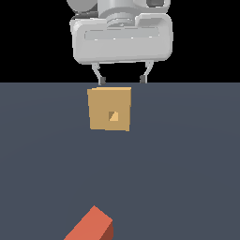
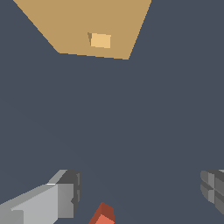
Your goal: Insert the peg into the horizontal hole in a box.
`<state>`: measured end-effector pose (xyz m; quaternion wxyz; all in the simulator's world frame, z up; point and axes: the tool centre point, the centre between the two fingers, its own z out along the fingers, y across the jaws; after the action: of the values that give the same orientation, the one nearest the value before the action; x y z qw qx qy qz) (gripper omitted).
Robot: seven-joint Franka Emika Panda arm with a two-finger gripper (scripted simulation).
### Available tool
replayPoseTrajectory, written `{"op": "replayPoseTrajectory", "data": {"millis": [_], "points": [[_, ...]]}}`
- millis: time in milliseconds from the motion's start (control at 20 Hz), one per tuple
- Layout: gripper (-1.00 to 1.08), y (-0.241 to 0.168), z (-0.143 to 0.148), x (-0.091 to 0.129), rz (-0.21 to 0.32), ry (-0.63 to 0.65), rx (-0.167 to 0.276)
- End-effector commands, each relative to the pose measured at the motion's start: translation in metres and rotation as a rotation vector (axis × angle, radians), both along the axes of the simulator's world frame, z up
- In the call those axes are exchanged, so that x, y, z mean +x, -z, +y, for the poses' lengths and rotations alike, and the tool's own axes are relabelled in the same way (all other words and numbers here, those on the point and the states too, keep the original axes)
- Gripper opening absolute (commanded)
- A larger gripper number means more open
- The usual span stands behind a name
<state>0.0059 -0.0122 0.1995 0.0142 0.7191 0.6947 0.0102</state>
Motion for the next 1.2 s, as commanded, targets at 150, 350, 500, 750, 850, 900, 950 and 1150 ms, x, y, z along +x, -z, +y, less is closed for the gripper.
{"op": "replayPoseTrajectory", "data": {"millis": [150,350,500,750,850,900,950,1150], "points": [[1.0,0.003,-0.007,0.0,0.001,0.012,0.0],[1.0,0.015,-0.036,-0.003,0.003,0.066,0.001],[1.0,0.031,-0.072,-0.009,0.007,0.133,0.002],[1.0,0.067,-0.154,-0.033,0.015,0.291,0.004],[1.0,0.083,-0.189,-0.047,0.019,0.36,0.006],[1.0,0.091,-0.204,-0.054,0.021,0.391,0.007],[1.0,0.097,-0.218,-0.061,0.023,0.419,0.007],[1.0,0.118,-0.258,-0.085,0.028,0.504,0.01]]}}
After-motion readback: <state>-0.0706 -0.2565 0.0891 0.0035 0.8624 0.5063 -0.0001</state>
